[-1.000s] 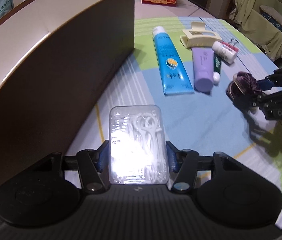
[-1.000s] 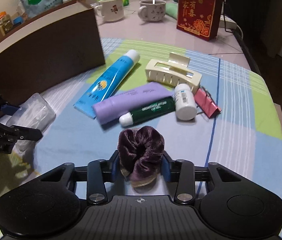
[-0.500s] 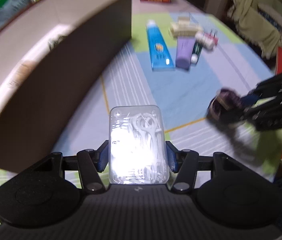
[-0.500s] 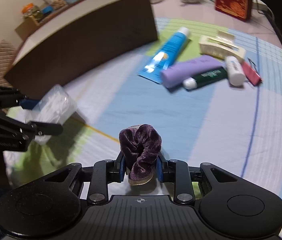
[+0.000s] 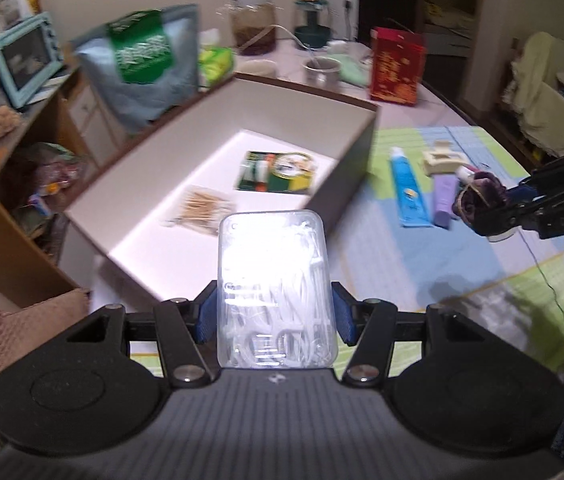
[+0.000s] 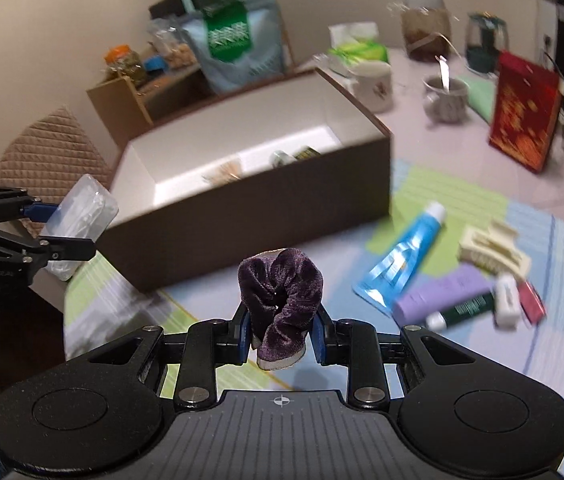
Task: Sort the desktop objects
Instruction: 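Carry the floss box and scrunchie over the brown box with both grippers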
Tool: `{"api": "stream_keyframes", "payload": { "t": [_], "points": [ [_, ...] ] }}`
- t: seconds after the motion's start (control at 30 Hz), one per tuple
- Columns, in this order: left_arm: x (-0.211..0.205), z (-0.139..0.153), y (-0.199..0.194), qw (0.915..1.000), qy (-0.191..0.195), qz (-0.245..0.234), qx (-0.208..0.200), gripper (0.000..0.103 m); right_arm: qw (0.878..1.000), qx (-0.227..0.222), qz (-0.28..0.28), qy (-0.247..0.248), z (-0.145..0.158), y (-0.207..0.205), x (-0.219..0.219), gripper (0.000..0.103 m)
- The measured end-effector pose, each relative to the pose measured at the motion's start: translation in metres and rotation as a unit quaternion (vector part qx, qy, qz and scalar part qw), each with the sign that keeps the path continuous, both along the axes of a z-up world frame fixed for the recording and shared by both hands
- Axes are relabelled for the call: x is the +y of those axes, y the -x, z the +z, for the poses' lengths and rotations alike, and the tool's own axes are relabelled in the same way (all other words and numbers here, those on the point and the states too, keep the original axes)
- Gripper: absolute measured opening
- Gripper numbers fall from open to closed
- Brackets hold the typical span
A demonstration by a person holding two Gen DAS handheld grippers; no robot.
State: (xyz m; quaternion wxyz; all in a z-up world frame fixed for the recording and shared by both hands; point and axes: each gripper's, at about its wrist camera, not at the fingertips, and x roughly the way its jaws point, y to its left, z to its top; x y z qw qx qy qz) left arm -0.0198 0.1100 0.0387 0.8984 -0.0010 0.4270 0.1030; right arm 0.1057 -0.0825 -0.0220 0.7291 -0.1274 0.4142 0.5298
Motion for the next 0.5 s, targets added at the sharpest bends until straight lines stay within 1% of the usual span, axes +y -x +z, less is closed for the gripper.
{"api": "stream_keyframes", "payload": {
  "t": [0.13, 0.23, 0.4, 0.5],
  "points": [
    [0.020, 0.012, 0.007, 0.9999, -0.008, 0.001, -0.013, 0.052, 1.000, -0.006, 0.024, -0.007, 0.010, 0.007, 0.024, 0.029],
    [0.033, 0.019, 0.005, 0.9996, -0.020, -0.005, -0.020, 0.052, 0.999, -0.016, 0.038, -0.016, 0.019, 0.010, 0.043, 0.029],
    [0.054, 0.029, -0.011, 0.9984, -0.039, -0.026, -0.033, 0.052, 0.998, -0.039, 0.043, -0.040, 0.040, 0.004, 0.078, 0.029],
    [0.064, 0.032, -0.023, 0.9974, -0.046, -0.042, -0.037, 0.052, 0.997, -0.051, 0.045, -0.043, 0.049, -0.002, 0.098, 0.029]
  ]
}}
